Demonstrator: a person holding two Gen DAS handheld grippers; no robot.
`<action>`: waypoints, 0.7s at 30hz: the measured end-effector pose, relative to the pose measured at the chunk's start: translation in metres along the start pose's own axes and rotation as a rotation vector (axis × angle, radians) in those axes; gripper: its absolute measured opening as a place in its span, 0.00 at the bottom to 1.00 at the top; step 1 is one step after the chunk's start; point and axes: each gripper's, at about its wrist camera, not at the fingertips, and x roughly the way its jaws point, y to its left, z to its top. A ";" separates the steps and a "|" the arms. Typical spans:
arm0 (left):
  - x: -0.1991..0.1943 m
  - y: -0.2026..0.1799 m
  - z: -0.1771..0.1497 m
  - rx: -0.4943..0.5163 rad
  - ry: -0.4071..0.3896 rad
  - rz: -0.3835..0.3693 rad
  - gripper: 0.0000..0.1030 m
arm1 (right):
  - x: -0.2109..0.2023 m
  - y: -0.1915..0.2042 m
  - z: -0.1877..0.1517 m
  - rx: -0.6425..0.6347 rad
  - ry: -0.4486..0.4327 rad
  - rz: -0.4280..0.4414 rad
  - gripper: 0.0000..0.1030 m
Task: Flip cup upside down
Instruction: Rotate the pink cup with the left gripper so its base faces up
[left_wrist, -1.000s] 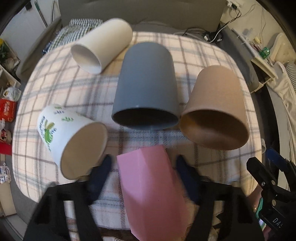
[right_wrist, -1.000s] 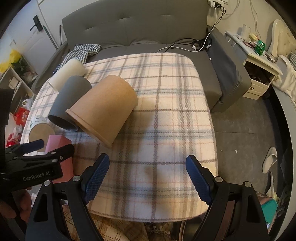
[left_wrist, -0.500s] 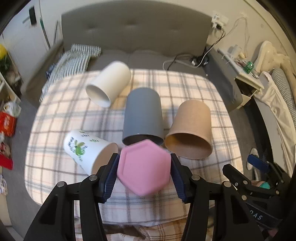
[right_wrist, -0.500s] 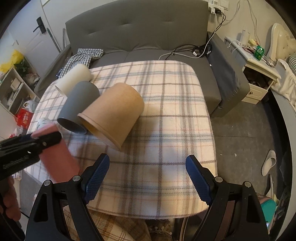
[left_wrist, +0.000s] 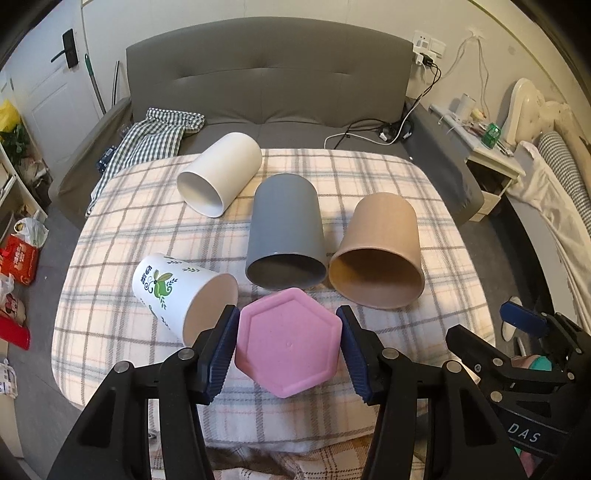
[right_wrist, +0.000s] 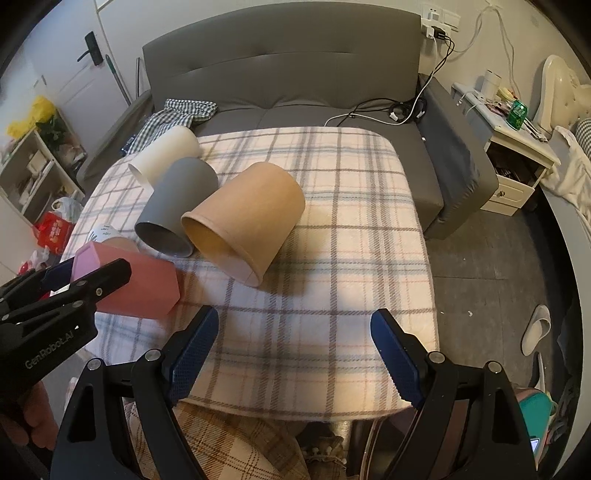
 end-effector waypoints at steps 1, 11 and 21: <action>0.001 -0.001 0.000 0.005 0.002 0.001 0.53 | 0.000 0.000 0.000 0.000 -0.001 0.000 0.82; 0.017 0.001 0.005 0.013 0.017 0.011 0.53 | 0.005 0.002 -0.001 -0.009 0.013 -0.001 0.82; 0.019 0.001 0.007 0.015 0.016 0.010 0.53 | 0.003 0.000 0.000 -0.006 0.010 -0.009 0.82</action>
